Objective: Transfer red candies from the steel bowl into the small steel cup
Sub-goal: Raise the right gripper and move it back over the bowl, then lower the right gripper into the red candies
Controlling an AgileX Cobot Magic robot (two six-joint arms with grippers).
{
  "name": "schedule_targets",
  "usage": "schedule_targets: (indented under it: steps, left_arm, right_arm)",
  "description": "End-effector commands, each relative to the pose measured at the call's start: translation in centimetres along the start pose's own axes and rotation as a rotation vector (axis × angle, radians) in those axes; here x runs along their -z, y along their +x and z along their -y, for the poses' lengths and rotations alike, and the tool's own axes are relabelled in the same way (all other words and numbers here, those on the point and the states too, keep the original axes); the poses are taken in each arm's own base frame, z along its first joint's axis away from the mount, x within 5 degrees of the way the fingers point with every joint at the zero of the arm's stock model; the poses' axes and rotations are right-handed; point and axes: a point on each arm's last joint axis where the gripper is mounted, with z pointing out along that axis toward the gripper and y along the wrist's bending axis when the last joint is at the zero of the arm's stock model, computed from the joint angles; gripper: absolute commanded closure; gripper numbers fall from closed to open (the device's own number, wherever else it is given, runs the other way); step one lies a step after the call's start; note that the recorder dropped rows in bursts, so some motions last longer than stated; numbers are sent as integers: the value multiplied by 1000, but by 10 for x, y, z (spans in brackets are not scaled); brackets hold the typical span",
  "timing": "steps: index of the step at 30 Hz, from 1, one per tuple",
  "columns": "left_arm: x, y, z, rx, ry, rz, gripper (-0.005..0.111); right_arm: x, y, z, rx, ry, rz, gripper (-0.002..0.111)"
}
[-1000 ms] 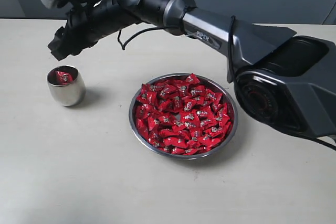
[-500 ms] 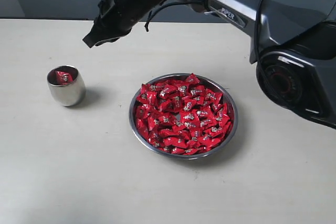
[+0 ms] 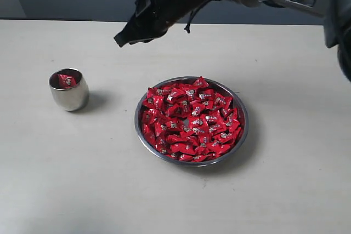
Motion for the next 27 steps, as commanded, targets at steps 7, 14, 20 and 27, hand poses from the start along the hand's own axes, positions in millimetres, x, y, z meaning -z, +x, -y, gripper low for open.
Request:
schedule_targets:
  steps: [7, 14, 20, 27]
  left_arm:
    - [0, 1, 0, 3, 0, 2, 106]
    - [0, 1, 0, 3, 0, 2, 106]
    - [0, 1, 0, 3, 0, 2, 106]
    - [0, 1, 0, 3, 0, 2, 106]
  right_arm:
    - [55, 71, 15, -80, 128, 77, 109]
    - [100, 112, 4, -122, 223, 119, 109]
    - [113, 141, -8, -131, 268, 75, 109]
    - [106, 152, -13, -139, 234, 72, 109]
